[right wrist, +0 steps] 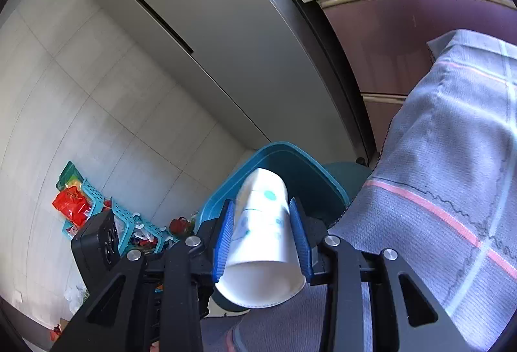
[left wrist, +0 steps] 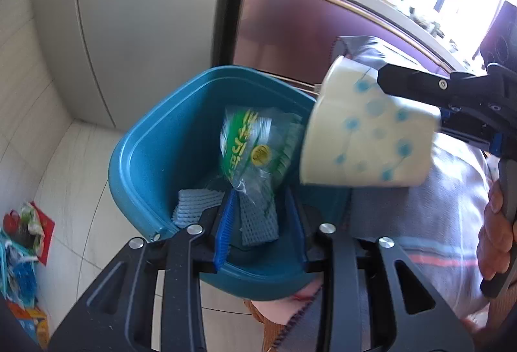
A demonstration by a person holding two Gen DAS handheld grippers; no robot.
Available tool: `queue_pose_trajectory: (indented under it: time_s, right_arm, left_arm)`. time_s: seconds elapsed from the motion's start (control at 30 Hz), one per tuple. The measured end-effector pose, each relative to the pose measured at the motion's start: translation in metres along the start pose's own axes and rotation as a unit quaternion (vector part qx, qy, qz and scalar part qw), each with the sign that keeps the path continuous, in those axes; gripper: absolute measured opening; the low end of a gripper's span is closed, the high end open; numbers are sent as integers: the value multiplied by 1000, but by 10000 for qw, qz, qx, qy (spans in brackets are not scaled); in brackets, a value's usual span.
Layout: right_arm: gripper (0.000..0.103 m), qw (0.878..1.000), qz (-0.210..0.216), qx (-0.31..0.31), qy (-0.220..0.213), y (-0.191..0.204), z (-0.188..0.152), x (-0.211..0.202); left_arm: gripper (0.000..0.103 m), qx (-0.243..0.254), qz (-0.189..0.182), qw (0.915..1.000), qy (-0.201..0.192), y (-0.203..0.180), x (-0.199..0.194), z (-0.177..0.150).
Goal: Collect trash
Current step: 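Drop the wrapper from the left tool and the cup from the right tool into the bin, then grasp a second white dotted cup with the left tool while the right tool grasps a clear plastic wrapper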
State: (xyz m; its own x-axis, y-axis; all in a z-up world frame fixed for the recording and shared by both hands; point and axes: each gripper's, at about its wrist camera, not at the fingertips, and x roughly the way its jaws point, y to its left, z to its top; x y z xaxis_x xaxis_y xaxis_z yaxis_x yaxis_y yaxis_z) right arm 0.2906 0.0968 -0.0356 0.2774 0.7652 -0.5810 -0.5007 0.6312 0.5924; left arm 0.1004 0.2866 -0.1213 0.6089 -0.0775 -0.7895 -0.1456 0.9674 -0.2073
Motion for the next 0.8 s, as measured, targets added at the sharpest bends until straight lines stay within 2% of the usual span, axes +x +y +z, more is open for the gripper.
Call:
queue_pose_trajectory:
  time_s: [0.2, 0.43, 0.6, 0.8]
  right_arm:
    - [37, 9999, -11, 101, 34, -2, -4, 7]
    - [38, 10000, 2, 30, -93, -7, -10, -13]
    - [43, 9997, -27, -112, -215, -10, -22, -41]
    - [45, 9973, -298, -331, -582, -16, -43, -98]
  left_arm:
    - [41, -243, -20, 9997, -1, 3, 10, 1]
    - [42, -265, -46, 9995, -191, 0, -2, -4]
    - [47, -32, -87, 9989, -462, -17, -23, -4]
    - [51, 449, -425, 9949, -795, -60, -47, -4]
